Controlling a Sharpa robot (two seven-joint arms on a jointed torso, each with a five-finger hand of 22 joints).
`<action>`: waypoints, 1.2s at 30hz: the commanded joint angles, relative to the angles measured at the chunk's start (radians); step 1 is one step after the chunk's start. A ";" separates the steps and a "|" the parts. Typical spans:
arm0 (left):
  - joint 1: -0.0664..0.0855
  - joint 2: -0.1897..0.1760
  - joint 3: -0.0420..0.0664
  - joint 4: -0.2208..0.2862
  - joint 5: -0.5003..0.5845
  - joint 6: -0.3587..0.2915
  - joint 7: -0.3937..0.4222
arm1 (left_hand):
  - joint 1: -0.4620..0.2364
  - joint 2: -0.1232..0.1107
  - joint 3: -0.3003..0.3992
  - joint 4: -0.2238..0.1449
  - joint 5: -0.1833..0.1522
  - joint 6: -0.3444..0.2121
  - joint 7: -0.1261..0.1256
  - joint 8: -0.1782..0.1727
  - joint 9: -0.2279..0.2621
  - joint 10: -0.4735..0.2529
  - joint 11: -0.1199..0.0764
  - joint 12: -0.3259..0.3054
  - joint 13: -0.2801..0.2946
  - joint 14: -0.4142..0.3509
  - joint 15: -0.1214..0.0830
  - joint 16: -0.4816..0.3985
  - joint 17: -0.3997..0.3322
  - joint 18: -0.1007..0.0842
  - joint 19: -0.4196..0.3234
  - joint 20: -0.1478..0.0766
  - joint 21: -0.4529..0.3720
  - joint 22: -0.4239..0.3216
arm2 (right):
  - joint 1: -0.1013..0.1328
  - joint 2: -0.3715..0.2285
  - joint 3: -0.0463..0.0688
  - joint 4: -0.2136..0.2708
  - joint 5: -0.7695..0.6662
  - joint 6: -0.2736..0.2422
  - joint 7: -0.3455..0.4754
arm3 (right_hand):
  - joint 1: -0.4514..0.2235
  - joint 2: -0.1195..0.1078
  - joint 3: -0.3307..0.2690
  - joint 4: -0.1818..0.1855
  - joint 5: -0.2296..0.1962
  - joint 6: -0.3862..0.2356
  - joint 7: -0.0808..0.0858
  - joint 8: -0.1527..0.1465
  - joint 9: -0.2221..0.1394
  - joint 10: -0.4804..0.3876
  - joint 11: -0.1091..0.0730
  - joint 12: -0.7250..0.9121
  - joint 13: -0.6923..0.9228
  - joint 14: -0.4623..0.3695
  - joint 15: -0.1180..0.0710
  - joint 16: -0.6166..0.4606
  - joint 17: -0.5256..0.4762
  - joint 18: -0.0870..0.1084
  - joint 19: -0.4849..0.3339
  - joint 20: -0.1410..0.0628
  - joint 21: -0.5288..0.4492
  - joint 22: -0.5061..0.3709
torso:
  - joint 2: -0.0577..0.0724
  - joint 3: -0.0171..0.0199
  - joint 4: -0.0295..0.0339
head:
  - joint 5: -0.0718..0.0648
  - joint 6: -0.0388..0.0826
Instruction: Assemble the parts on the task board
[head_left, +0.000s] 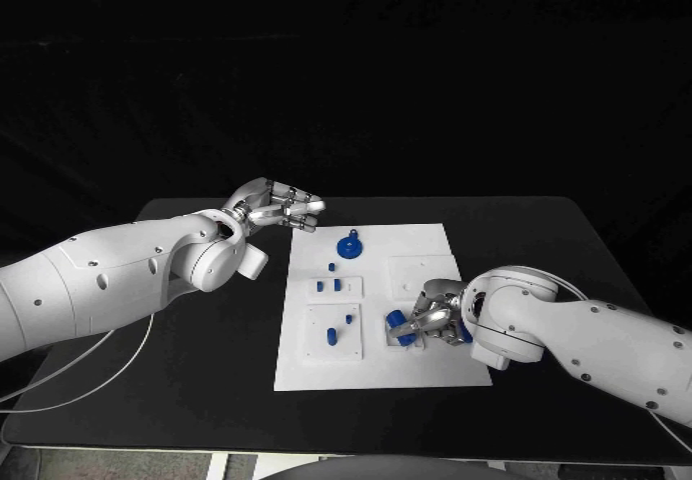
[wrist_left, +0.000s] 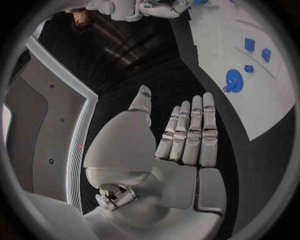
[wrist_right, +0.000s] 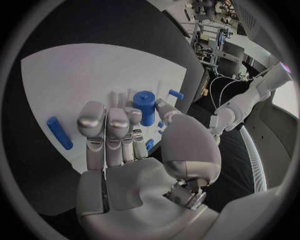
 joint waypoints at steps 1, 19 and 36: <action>0.000 0.001 0.001 0.002 0.003 0.014 0.003 | -0.004 0.007 0.002 0.004 0.002 -0.004 0.001 0.004 0.000 0.001 0.006 0.001 0.001 -0.006 0.001 -0.004 -0.001 -0.001 0.001 0.006 -0.006 -0.001 | -0.011 0.002 -0.010 -0.007 -0.016 0.041 -0.055 | -0.024 -0.001 -0.001 0.021 -0.039 0.009 0.001 -0.003 -0.001 0.002 0.006 -0.006 -0.002 0.000 -0.006 -0.008 0.001 -0.008 0.006 -0.002 -0.005 0.114 | 0.001 -0.0004 0.0001 | -0.002 0.001; 0.000 0.001 0.001 0.000 0.003 0.009 0.006 | -0.005 0.007 0.002 0.006 0.003 -0.005 0.001 0.004 0.000 0.000 0.006 0.002 0.001 -0.007 0.001 -0.004 -0.001 -0.001 0.000 0.007 -0.006 -0.001 | -0.011 0.012 -0.010 -0.009 -0.016 0.027 -0.045 | -0.016 0.063 -0.503 0.139 -0.067 -0.002 0.001 -0.002 -0.002 0.003 0.007 -0.018 0.003 0.002 -0.007 -0.017 0.011 -0.010 0.005 -0.006 -0.008 0.113 | 0.000 0.0005 0.0003 | -0.003 -0.005; 0.000 -0.002 0.001 -0.001 0.003 0.008 0.005 | -0.005 0.010 0.002 0.005 0.003 -0.004 0.001 0.004 0.000 0.001 0.006 0.002 0.001 -0.006 0.001 -0.004 -0.001 -0.001 0.001 0.006 -0.006 -0.001 | -0.011 -0.023 -0.009 0.041 -0.019 -0.046 0.070 | 0.023 0.090 -0.501 0.050 -0.009 0.012 -0.003 -0.003 0.023 0.015 0.005 0.015 0.014 0.005 -0.007 -0.001 0.016 -0.008 0.014 -0.003 0.024 0.120 | 0.001 0.0013 0.0003 | -0.004 -0.003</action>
